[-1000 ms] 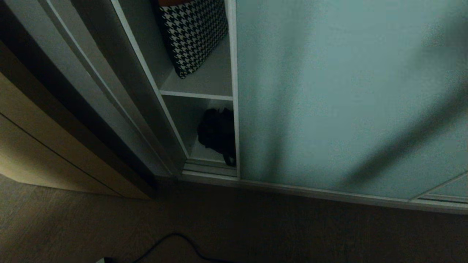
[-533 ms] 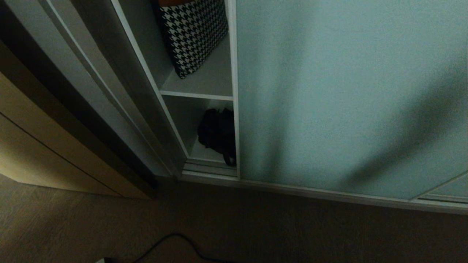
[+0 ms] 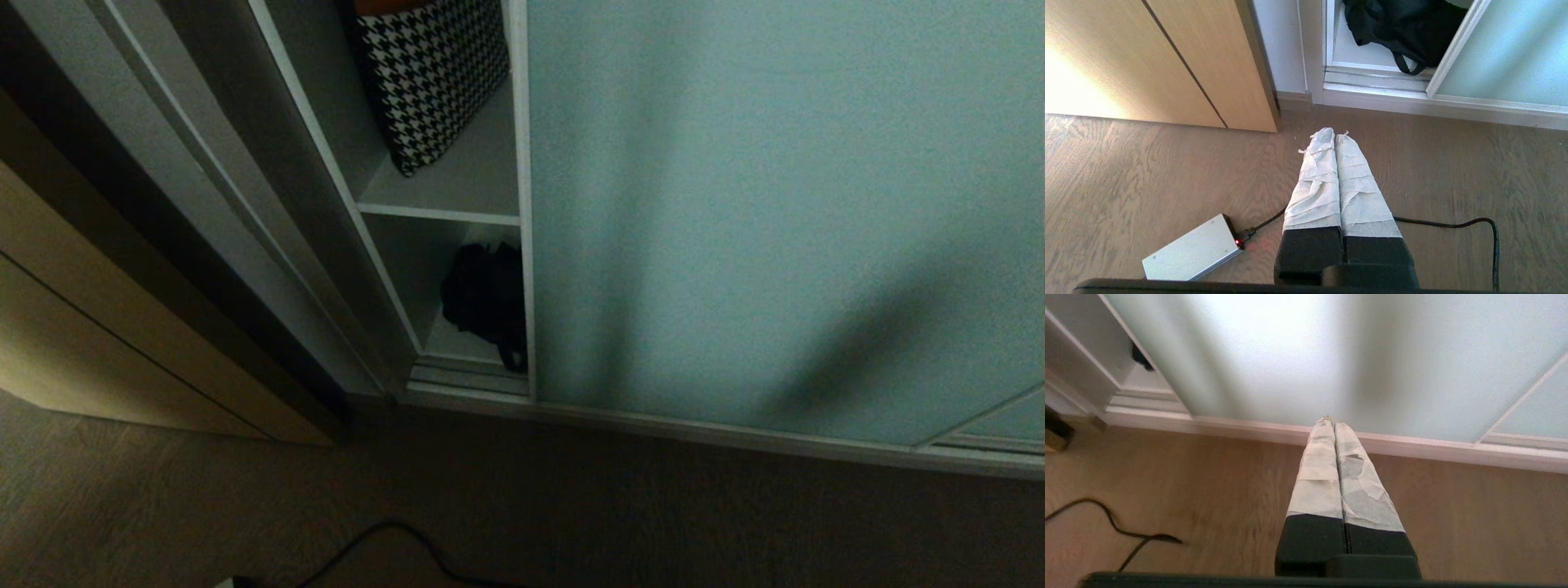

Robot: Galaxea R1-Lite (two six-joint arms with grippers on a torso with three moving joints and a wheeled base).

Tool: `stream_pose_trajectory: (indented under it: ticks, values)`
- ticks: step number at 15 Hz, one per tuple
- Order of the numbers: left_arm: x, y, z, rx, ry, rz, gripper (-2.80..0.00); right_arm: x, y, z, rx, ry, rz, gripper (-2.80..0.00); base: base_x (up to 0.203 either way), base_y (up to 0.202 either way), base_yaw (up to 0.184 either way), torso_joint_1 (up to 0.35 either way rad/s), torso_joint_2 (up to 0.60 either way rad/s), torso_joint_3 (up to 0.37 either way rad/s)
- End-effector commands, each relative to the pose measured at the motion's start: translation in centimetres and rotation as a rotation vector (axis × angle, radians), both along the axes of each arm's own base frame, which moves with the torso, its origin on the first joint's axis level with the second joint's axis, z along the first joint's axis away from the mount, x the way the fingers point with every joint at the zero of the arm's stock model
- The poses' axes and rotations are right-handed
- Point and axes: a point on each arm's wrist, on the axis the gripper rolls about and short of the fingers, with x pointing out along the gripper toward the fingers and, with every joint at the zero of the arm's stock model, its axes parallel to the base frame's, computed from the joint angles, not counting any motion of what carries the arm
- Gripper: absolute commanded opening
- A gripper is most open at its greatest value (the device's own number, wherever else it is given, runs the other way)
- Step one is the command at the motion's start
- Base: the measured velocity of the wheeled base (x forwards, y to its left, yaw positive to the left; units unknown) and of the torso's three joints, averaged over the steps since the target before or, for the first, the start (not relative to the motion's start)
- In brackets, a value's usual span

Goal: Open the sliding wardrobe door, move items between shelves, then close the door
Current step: Close the door

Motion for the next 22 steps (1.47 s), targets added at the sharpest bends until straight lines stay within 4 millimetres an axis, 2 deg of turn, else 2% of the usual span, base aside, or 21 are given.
stream_pose_trajectory:
  ticks: [1, 4, 8, 10, 15, 17, 19, 21, 22]
  values:
    - [0.0, 0.0, 0.0, 0.0, 0.001, 0.0, -2.8, 0.1, 0.0, -1.2, 0.0, 0.07, 0.009, -2.8, 0.0, 0.0, 0.0, 0.0, 0.0, 0.0]
    - [0.0, 0.0, 0.0, 0.0, 0.001, 0.0, -2.8, 0.1, 0.0, -1.3, -0.004, 0.078, 0.017, -2.8, 0.0, 0.0, 0.0, 0.0, 0.0, 0.0]
    - [0.0, 0.0, 0.0, 0.0, 0.001, 0.0, -2.8, 0.1, 0.0, -1.3, 0.134, 0.07, 0.027, -2.8, 0.0, 0.0, 0.0, 0.0, 0.0, 0.0]
    - [0.0, 0.0, 0.0, 0.0, 0.001, 0.0, -2.8, 0.1, 0.0, -1.3, 0.346, 0.069, 0.042, -2.8, 0.0, 0.0, 0.0, 0.0, 0.0, 0.0]
    - [0.0, 0.0, 0.0, 0.005, 0.002, -0.001, -2.8, 0.1, 0.0, -0.4, 1.161, -0.051, 0.13, -2.8, 0.0, 0.0, 0.0, 0.0, 0.0, 0.0]
    - [0.0, 0.0, 0.0, -0.006, -0.001, -0.001, -2.8, -0.1, -0.3, 0.1, 1.488, -0.205, 0.101, -2.8, 0.0, 0.0, 0.0, 0.0, 0.0, 0.0]
    - [0.0, 0.0, 0.1, -0.014, -0.002, 0.0, -2.8, -0.3, -0.9, 0.5, 1.776, -0.522, -0.025, -2.8, 0.0, 0.0, 0.0, 0.0, 0.0, 0.0]
    - [0.0, 0.0, 0.0, -0.012, 0.0, 0.0, -2.8, -0.6, -1.3, 0.7, 1.892, -0.75, -0.091, -2.8, 0.0, 0.0, 0.0, 0.0, 0.0, 0.0]
    - [0.0, 0.0, 0.0, -0.014, 0.0, 0.0, -2.8, -0.6, -1.3, 0.7, 1.896, -0.755, -0.089, -2.8, 0.0, 0.0, 0.0, 0.0, 0.0, 0.0]
